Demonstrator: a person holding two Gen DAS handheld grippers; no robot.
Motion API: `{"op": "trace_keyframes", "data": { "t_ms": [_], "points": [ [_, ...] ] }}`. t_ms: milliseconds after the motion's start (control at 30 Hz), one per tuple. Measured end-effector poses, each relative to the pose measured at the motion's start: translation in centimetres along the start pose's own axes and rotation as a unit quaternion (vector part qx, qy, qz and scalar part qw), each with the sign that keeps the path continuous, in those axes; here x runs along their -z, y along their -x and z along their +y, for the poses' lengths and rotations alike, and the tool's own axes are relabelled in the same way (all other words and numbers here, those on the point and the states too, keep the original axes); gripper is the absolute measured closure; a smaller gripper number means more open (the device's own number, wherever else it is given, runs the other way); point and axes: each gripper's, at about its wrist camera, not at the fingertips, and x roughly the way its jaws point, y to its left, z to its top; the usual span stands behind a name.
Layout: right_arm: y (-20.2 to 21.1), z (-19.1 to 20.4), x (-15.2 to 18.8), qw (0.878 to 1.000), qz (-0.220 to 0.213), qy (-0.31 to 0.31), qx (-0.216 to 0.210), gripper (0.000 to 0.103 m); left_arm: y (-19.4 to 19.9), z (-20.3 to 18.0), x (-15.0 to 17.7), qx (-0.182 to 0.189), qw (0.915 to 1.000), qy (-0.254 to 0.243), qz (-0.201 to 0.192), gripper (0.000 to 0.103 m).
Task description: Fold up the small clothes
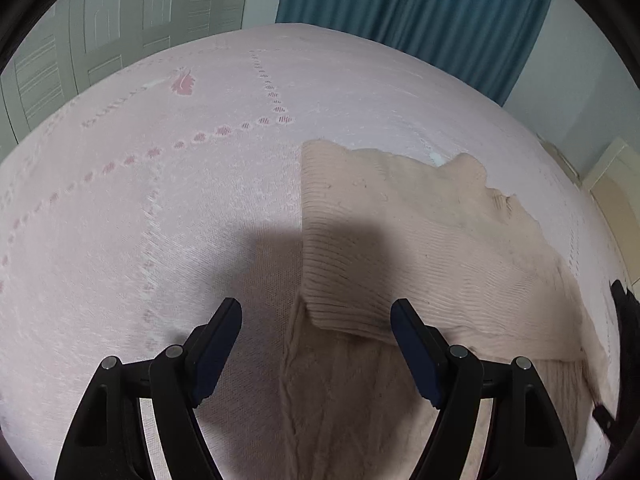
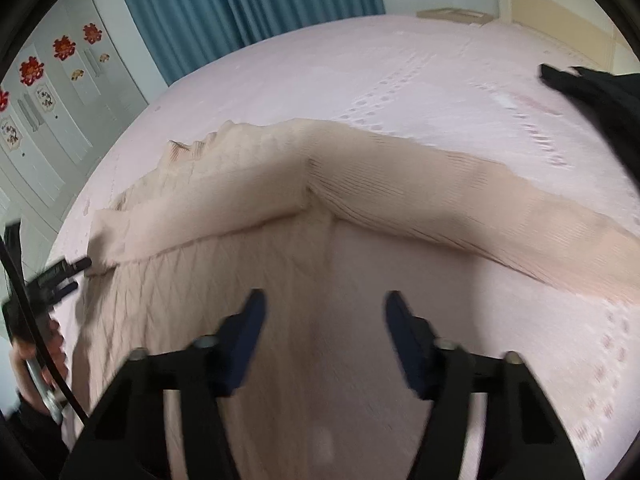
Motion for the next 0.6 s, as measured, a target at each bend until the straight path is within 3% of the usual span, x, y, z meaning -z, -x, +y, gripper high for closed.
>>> {"op": "trace_keyframes", "data": {
  "t_ms": [200,400,467,500,533,600],
  "points": [
    [-3.4,2.5,-4.1,0.998,-0.026,-0.049,0.02,0.059,-0.2,-1.6,0.2,0.001,0.9988,-0.041,-0.029,0.027],
    [-6.5,2.8,-4.0,0.998,-0.015,-0.046,0.043,0.061,0.5,-2.0,0.2,0.034,0.9968,-0.054,-0.049,0.027],
    [-6.8,3.1,-3.7,0.998,-0.02,-0.034,0.04,0.069,0.1,-2.2,0.2,0.028,0.997,-0.059,-0.041,0.027],
    [-6.8,3.4,-3.7,0.999,-0.022,-0.025,0.038,0.088,-0.1,-2.2,0.2,0.028,0.997,-0.06,-0.04,0.027],
    [-6.7,3.9,-3.7,0.999,-0.026,-0.01,0.037,0.099,-0.2,-2.1,0.3,0.03,0.997,-0.059,-0.041,0.027],
    [-5.7,4.3,-3.3,0.997,-0.063,-0.006,0.041,0.099,0.0,-1.9,0.3,0.031,0.9973,-0.051,-0.042,0.027]
  ]
}}
